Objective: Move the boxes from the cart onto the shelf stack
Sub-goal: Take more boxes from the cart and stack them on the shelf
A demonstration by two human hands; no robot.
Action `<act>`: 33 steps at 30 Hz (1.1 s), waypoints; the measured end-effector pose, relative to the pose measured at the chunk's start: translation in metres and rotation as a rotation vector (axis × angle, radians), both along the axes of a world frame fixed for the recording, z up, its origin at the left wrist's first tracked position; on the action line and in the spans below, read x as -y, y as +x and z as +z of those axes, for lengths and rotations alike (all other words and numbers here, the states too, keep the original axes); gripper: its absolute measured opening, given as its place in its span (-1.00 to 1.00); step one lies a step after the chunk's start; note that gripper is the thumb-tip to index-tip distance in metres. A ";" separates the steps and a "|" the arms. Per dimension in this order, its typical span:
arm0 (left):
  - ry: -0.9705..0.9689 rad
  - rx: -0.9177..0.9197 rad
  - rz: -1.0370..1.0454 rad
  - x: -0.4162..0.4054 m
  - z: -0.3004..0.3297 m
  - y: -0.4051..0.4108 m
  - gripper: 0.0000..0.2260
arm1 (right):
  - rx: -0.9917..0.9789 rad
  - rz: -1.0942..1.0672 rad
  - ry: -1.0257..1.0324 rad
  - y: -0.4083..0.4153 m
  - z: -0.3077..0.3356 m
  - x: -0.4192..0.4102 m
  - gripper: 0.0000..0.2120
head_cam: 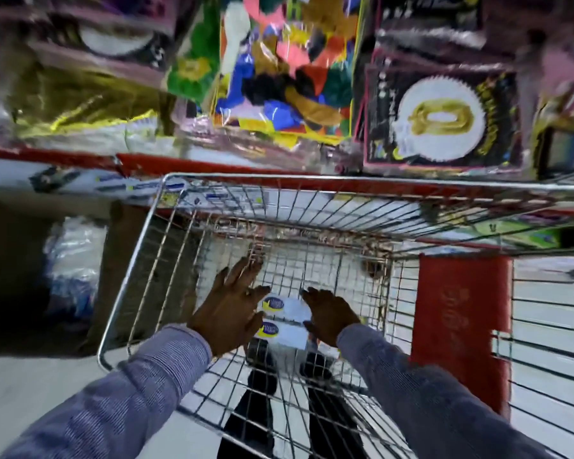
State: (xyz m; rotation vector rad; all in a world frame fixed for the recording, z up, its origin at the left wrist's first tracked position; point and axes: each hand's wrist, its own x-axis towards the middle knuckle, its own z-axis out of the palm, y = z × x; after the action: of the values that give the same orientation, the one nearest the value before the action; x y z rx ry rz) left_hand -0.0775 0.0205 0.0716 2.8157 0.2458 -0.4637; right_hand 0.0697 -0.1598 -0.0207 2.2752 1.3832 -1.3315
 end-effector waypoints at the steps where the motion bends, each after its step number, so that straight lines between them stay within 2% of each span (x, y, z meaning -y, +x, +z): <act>1: -0.002 0.029 -0.023 0.000 -0.003 0.000 -0.64 | -0.011 0.020 -0.015 -0.002 -0.011 -0.001 -0.29; 6: -0.063 0.030 -0.181 0.012 -0.033 0.001 -0.73 | -0.011 0.038 -0.035 0.003 -0.024 -0.004 -0.30; 8: -0.115 -0.057 -0.278 0.023 -0.048 0.001 -0.82 | -0.004 -0.022 -0.013 0.012 -0.026 -0.002 -0.32; 11: -0.121 -0.258 -0.453 0.039 -0.067 0.007 -0.69 | 0.040 -0.063 0.012 0.033 -0.027 0.003 -0.36; 16: -0.049 -0.498 -0.372 0.065 -0.091 0.023 -0.54 | 0.097 -0.021 0.144 0.058 -0.009 0.010 -0.31; 19: -0.031 -0.580 -0.261 0.075 -0.097 0.032 -0.63 | 0.163 -0.014 0.316 0.062 0.013 0.007 -0.35; 22: -0.042 -0.531 -0.276 0.072 -0.095 0.038 -0.66 | 0.217 0.016 0.459 0.063 0.048 -0.002 -0.43; 24: -0.032 -0.504 -0.305 0.065 -0.085 0.041 -0.62 | 0.234 0.018 0.525 0.065 0.077 -0.009 -0.44; 28: -0.087 -0.413 -0.198 0.048 -0.035 0.045 -0.49 | 0.307 0.033 0.675 0.073 0.147 -0.026 -0.43; 30: -0.121 -0.297 -0.097 0.036 0.011 0.043 -0.44 | 0.329 0.029 0.736 0.077 0.195 -0.033 -0.46; 33: -0.094 -0.006 0.008 0.019 0.077 0.045 -0.45 | 0.344 0.036 0.831 0.089 0.263 -0.048 -0.50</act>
State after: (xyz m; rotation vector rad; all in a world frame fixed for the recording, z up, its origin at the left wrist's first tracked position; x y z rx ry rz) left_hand -0.0321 0.0015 0.1486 2.7214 0.2299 -0.4698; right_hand 0.1583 -0.1119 0.2421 2.7271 2.0693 -0.3031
